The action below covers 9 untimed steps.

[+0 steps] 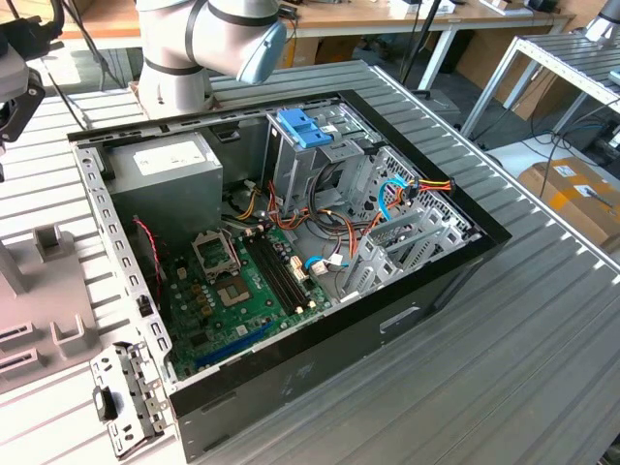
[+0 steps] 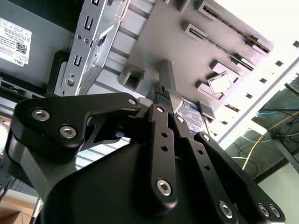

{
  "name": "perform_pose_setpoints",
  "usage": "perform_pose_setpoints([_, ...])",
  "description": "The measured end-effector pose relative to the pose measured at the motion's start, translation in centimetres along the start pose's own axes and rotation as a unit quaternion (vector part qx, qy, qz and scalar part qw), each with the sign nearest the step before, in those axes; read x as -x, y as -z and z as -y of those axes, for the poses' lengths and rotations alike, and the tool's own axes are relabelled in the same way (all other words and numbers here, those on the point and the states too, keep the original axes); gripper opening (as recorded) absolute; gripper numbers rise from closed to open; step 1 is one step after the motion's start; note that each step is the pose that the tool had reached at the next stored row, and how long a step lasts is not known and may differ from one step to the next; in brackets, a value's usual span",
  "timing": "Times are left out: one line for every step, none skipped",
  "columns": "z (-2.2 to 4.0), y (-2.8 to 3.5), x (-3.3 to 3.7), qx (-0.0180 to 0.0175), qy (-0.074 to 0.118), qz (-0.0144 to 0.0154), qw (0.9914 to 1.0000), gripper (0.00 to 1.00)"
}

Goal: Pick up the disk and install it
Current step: 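Reach for the disk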

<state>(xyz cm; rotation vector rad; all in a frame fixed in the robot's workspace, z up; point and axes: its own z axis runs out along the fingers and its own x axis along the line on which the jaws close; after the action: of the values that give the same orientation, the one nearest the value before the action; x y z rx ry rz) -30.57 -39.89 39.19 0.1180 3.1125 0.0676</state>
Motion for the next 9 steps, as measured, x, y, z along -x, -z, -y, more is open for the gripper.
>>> perform_pose_setpoints([0.0, 0.0, -0.03, 0.0, 0.0, 0.0, 1.0, 0.11])
perform_pose_setpoints([0.0, 0.0, -0.07, 0.0, 0.0, 0.0, 1.0, 0.11])
perform_pose_setpoints([0.01, 0.0, -0.09, 0.0, 0.0, 0.0, 1.0, 0.11])
perform_pose_setpoints([0.01, 0.0, -0.12, 0.0, 0.0, 0.0, 1.0, 0.11])
perform_pose_setpoints([0.01, 0.0, -0.14, 0.0, 0.0, 0.0, 1.0, 0.11])
perform_pose_setpoints([0.01, 0.0, -0.16, 0.0, 0.0, 0.0, 1.0, 0.11])
perform_pose_setpoints([0.01, 0.0, -0.19, 0.0, 0.0, 0.0, 1.0, 0.11])
perform_pose_setpoints([0.02, 0.0, -0.21, 0.0, 0.0, 0.0, 1.0, 0.11])
perform_pose_setpoints([0.02, -0.01, -0.25, 0.0, 0.0, 0.0, 1.0, 0.11])
